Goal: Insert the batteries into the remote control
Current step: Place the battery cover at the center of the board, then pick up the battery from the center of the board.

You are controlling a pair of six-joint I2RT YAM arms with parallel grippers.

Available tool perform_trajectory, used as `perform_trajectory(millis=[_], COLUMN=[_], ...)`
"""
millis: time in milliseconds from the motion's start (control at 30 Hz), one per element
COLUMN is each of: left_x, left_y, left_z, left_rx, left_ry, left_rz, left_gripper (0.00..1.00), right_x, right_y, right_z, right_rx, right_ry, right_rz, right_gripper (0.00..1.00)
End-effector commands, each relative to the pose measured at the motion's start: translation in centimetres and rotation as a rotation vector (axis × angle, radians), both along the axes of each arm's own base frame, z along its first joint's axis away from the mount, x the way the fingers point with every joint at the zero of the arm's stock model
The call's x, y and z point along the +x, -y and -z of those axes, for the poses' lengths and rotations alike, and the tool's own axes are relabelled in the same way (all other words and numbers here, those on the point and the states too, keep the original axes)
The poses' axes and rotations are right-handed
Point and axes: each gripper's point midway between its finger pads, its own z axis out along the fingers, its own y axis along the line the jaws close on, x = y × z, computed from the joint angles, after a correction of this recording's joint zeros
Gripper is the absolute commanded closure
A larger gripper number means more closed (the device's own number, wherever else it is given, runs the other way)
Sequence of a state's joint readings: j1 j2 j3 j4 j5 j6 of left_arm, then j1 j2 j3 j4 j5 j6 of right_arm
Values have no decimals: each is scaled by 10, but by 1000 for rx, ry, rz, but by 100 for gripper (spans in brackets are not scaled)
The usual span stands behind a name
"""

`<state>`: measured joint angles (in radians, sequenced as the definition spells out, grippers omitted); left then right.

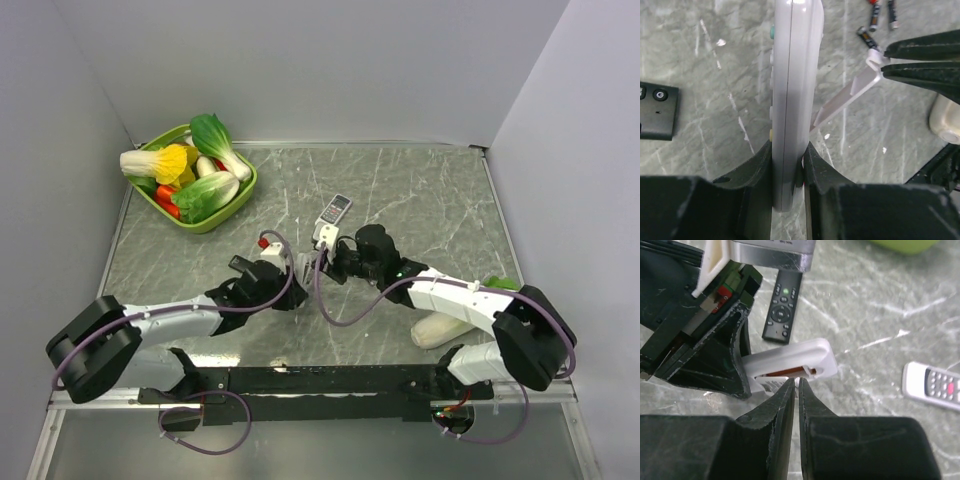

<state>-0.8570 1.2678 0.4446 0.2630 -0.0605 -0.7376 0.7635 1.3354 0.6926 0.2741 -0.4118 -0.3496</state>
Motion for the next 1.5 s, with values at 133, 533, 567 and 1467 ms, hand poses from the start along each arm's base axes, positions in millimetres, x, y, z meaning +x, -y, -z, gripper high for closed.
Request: perform_trajectory(millis=[133, 533, 567, 1467], left_x=[26, 31, 31, 7], left_y=[13, 9, 8, -40], left_z=[-17, 2, 3, -94], left_rx=[20, 103, 108, -336], left_ry=[-4, -60, -68, 422], left_rz=[-66, -87, -89, -120], left_gripper=[99, 99, 99, 99], right_x=[1, 17, 19, 27], right_y=[13, 25, 27, 76], right_z=[49, 86, 87, -31], right_rx=[-54, -125, -130, 110], right_ry=[-251, -445, -450, -343], right_rz=[111, 256, 272, 561], right_gripper=[89, 89, 89, 12])
